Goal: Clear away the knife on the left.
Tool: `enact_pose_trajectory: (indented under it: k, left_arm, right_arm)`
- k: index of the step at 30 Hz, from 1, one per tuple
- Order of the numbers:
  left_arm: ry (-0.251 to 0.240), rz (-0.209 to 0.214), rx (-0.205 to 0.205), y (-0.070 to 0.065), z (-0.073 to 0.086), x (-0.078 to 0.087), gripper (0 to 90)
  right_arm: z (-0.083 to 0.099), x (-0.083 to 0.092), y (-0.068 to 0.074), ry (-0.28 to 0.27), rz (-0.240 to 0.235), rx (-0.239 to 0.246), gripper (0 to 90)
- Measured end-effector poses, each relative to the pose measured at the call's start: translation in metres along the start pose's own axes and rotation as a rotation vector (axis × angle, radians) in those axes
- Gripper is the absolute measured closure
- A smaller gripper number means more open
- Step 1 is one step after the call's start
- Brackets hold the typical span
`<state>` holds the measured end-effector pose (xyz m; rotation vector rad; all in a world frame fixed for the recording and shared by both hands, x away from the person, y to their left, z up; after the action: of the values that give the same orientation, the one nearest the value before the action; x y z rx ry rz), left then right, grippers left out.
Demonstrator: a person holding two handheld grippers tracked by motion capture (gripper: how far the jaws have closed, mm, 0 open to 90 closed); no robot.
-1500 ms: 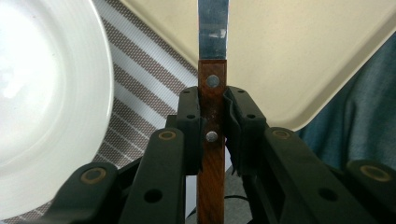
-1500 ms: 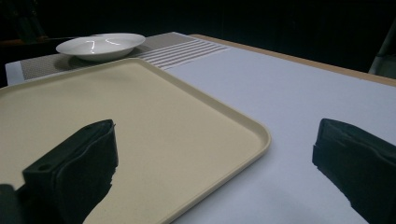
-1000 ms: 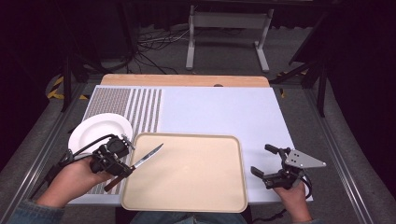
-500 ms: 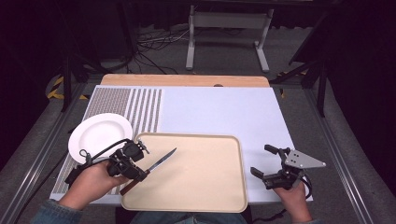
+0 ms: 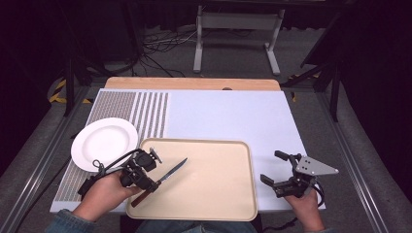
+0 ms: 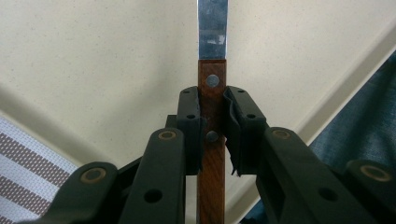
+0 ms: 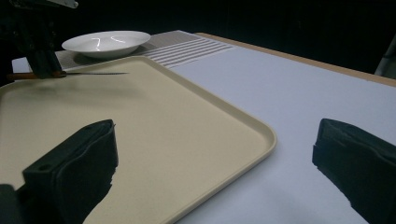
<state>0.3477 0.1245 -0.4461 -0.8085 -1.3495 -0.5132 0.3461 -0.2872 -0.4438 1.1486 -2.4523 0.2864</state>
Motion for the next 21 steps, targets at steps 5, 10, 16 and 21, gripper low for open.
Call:
enact_pose_trajectory:
  k: [5, 10, 16, 21]
  left_arm:
    - [0.016, 0.012, 0.002, -0.001, -0.001, -0.007, 77.3]
    - [0.025, 0.002, 0.009, 0.001, -0.002, -0.010, 77.3]
    - [0.043, -0.004, 0.014, 0.003, -0.002, -0.015, 77.2]
    - [0.047, -0.003, 0.017, 0.004, -0.003, -0.017, 77.2]
  right_arm:
    - [0.000, 0.000, 0.000, 0.003, 0.000, 0.000, 0.7]
    - [0.000, -0.001, 0.000, 0.004, 0.000, -0.002, 0.7]
    - [0.001, -0.001, -0.001, 0.005, -0.001, -0.003, 0.7]
    - [0.001, 0.000, -0.001, 0.005, 0.000, -0.004, 0.7]
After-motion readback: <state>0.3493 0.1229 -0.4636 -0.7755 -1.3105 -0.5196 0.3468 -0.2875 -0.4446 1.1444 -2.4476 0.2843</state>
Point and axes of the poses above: each handheld gripper's, and its own axes: x roughly backward along the jaws, z roughly out of its underside, y roughly to its left, the point moved 5 cm from there along -x, roughly forward along the jaws, and after that the axes turned 11 degrees about y, right-handed, at the moved point
